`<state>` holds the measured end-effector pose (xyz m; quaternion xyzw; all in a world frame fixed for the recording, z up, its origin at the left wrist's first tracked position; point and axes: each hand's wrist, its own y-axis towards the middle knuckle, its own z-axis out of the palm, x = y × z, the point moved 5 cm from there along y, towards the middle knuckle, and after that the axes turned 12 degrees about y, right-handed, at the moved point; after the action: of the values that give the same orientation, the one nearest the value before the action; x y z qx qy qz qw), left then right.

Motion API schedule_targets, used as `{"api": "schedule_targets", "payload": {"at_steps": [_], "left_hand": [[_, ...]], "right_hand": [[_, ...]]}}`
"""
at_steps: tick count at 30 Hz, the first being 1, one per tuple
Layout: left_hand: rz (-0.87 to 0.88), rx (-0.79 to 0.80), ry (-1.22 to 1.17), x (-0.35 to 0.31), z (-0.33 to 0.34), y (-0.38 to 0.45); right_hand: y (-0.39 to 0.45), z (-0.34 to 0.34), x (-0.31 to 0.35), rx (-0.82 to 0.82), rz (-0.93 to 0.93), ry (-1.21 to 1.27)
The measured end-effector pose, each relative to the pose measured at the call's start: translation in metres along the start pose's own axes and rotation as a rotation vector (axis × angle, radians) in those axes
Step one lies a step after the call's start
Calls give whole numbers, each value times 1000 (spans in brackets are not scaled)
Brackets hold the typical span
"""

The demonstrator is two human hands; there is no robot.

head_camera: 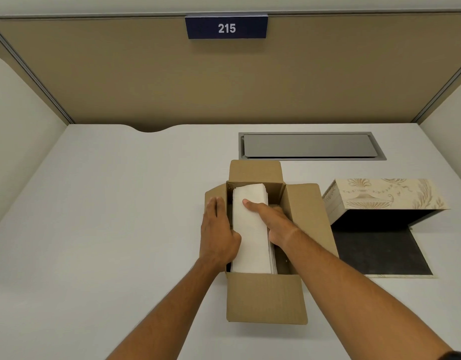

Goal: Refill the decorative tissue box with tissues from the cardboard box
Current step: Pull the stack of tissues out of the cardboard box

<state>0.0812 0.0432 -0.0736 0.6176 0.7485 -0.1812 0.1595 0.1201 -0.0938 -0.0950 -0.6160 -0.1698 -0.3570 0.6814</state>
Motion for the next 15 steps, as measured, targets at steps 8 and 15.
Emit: {"api": "schedule_targets", "payload": {"at_steps": [8,15], "left_hand": [[45,-10,-36,1,-6,-3],[51,37,15,6,-11,-3]], "right_hand": [[-14,1,20,69,-139,13],[-38,-8,47,149,-240,38]]}}
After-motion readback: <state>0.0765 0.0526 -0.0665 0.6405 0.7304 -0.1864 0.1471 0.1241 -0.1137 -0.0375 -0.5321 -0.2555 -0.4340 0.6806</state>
